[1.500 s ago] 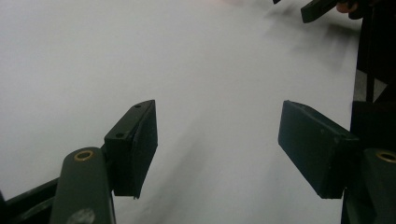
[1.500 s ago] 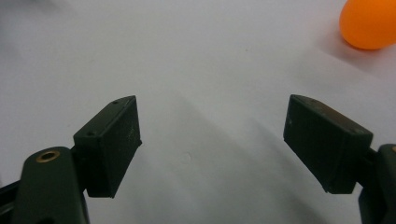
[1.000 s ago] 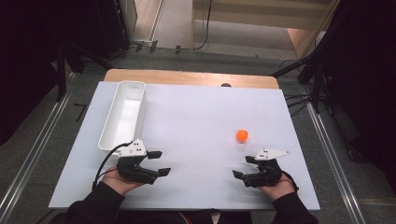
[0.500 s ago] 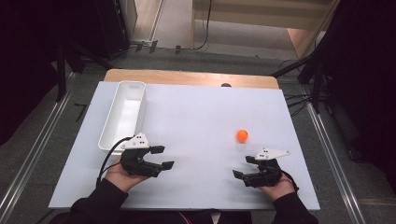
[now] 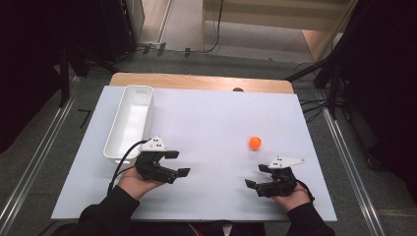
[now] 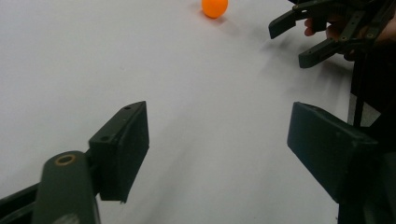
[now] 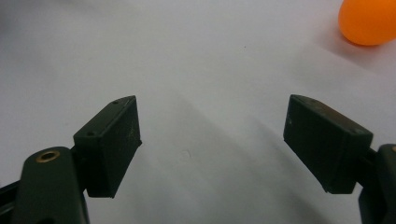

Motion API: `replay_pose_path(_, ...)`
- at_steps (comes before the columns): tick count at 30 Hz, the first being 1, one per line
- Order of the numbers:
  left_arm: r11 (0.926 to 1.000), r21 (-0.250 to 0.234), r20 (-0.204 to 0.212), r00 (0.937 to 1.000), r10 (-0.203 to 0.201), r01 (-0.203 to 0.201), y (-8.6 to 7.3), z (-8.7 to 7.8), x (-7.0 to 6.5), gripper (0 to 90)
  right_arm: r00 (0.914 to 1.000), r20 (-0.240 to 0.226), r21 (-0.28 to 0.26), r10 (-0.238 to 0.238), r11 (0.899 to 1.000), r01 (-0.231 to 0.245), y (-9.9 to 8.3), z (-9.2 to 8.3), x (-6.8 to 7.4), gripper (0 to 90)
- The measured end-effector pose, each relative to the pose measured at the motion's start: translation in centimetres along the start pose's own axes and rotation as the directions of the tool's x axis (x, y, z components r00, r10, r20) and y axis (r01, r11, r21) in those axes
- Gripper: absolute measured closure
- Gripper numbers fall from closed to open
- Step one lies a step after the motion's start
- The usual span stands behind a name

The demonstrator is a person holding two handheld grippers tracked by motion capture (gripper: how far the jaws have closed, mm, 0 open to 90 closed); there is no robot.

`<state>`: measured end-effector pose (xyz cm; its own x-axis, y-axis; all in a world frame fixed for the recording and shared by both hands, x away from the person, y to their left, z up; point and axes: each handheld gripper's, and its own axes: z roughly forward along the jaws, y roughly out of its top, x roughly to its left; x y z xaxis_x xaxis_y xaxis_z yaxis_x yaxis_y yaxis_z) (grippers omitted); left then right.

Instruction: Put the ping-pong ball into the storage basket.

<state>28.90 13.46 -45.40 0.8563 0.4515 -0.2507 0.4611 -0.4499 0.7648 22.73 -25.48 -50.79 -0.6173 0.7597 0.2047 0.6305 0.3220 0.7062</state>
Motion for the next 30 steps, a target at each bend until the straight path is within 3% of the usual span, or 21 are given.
replay_pose_path(4,0.9993,0.016,-0.024,0.9992,0.033,-0.033,0.3,0.6,-0.3,8.2,1.0000,-0.001,-0.001,-0.004,1.000,0.004,0.0,0.0,0.0,17.6)
replay_pose_path(7,0.9998,0.018,-0.005,0.9999,0.009,-0.009,0.7,1.0,-0.4,0.0,1.0000,-0.005,-0.001,-0.006,1.000,0.006,0.0,0.0,0.0,17.6)
replay_pose_path(10,0.9996,0.010,0.014,0.9996,0.027,-0.027,1.2,1.3,-0.6,0.0,1.0000,-0.002,-0.004,-0.007,1.000,0.007,0.1,0.0,0.0,17.6)
replay_pose_path(17,0.9973,0.046,-0.016,0.9982,0.058,-0.057,1.7,2.5,-0.8,0.0,0.9999,-0.002,-0.013,-0.014,1.000,0.014,0.1,-0.1,-0.1,17.6)
replay_pose_path(22,0.9968,0.042,-0.009,0.9976,0.069,-0.068,2.3,3.1,-0.7,0.0,0.9999,-0.004,-0.012,-0.011,1.000,0.011,0.1,0.0,0.0,17.6)
replay_pose_path(30,0.9980,0.028,-0.014,0.9982,0.058,-0.057,3.2,3.6,-0.2,0.0,1.0000,-0.003,-0.010,-0.009,1.000,0.009,0.1,0.0,0.0,17.6)
